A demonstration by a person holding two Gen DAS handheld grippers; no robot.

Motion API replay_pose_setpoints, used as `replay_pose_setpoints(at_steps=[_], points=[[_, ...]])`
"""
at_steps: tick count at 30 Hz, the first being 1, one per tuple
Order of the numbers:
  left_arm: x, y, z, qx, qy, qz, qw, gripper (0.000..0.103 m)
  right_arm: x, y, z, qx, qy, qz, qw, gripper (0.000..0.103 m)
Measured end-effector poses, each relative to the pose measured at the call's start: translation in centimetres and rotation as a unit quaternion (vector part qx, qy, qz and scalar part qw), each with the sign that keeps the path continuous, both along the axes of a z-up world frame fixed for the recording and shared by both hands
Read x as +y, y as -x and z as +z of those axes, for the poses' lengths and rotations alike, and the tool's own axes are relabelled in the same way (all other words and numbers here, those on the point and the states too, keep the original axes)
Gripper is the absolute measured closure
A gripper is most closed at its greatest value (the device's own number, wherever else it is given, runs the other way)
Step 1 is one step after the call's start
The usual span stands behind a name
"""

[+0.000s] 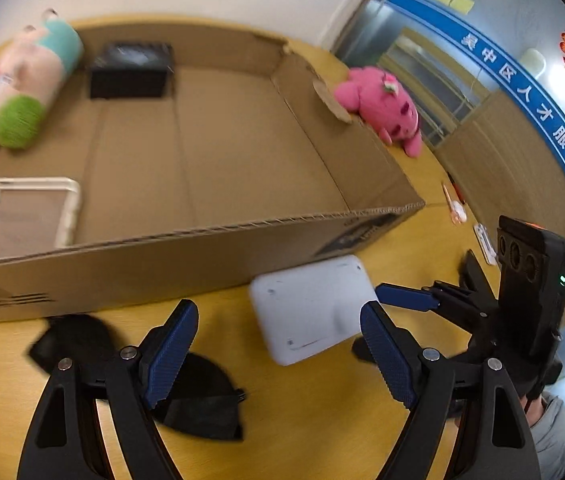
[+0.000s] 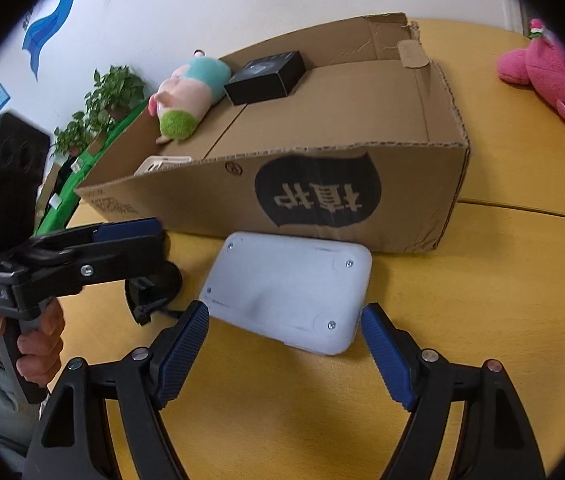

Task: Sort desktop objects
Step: 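Lower both grippers around the white slab from opposite sides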

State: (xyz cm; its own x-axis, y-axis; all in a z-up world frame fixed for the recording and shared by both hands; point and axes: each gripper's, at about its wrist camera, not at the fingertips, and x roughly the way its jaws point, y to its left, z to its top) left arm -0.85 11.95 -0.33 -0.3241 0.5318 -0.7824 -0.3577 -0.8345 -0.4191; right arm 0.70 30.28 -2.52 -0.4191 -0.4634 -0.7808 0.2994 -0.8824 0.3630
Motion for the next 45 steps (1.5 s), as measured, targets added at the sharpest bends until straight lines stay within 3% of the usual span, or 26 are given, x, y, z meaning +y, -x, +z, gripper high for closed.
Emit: replay_pose_setpoints(at_steps=[6,11,19,29,34,40,45], points=[[1.4,1.5,-1.9,-0.05,-0.014,0.003,0.9986,0.018,0.2,1.4,-0.4,0.001,0.008,0.012,1.0,0.024],[2.0,1.7,-2.2,-0.063,-0.034,-0.002,0.9974,0.028,-0.1,2.3,-0.6,0.001,0.011,0.021,1.0,0.023],[1.4,1.0,-1.6,-0.051,-0.03,-0.001,0.9983,0.029,0.1,0.2,0.1,0.031,0.039,0.024,0.998,0.023],[1.7,-3.8,1.8,0.019,-0.042,-0.048,0.9978,0.029,-0.5,-4.5,2.9,0.111,0.055,0.043,0.991,0.023],[0.9,-4.5,1.1,0.01,-0.039,-0.046,0.9981,0.029,-1.1,-5.6,2.2,0.092,0.048,0.051,0.993,0.023],[0.1,-1.4,-0.6,-0.026,-0.032,-0.015,0.999,0.027,0.2,-2.5,0.4,0.037,0.085,0.007,0.996,0.023],[0.9,1.2,-2.5,-0.064,-0.035,-0.014,0.9972,0.029,0.1,-0.3,-1.3,0.004,0.085,-0.005,0.996,0.023]])
